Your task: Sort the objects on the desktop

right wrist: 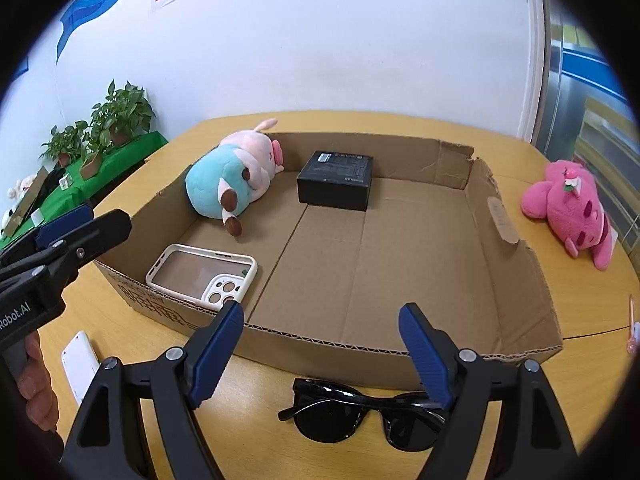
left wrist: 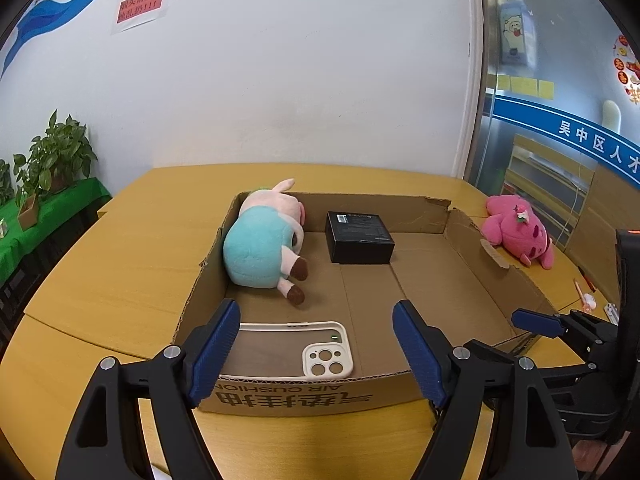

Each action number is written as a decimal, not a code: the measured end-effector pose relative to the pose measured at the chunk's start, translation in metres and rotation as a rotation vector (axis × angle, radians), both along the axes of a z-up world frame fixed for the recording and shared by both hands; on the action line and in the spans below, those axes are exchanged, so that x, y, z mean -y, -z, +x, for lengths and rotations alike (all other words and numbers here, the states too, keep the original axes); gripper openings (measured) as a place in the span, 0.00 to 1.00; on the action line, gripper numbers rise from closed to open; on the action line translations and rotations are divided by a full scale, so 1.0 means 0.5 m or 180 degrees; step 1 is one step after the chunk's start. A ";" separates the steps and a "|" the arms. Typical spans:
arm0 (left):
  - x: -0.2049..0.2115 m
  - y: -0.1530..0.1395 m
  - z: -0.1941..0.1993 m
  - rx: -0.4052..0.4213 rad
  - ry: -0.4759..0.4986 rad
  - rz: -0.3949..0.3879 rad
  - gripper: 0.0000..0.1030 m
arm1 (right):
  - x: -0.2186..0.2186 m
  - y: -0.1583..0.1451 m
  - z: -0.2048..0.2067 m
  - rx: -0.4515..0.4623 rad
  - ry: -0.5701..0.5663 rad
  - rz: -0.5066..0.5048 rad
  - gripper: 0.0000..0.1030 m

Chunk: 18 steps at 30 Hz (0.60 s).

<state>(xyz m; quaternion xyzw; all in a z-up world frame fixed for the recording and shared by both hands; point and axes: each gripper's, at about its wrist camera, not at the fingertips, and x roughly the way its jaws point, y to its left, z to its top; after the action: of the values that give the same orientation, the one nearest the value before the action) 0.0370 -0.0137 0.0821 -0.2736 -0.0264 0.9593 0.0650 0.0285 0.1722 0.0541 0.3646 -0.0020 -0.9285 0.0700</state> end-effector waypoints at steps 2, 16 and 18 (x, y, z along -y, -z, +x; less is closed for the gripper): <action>-0.003 -0.004 0.006 -0.0005 -0.0016 -0.0017 0.80 | 0.000 -0.007 0.007 -0.0041 -0.0012 -0.0006 0.78; 0.166 0.049 0.048 0.0392 -0.0056 0.0082 0.80 | 0.050 -0.004 0.047 -0.0018 -0.0373 -0.0186 0.79; 0.204 0.072 0.059 0.0497 -0.0143 -0.0010 0.80 | 0.085 0.020 0.049 0.0127 -0.0586 -0.0257 0.79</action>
<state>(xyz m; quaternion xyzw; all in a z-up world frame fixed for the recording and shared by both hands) 0.0666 -0.1160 0.0462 -0.3470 -0.0360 0.9363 0.0409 0.0528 0.1298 0.0440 0.3785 -0.0073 -0.9099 0.1697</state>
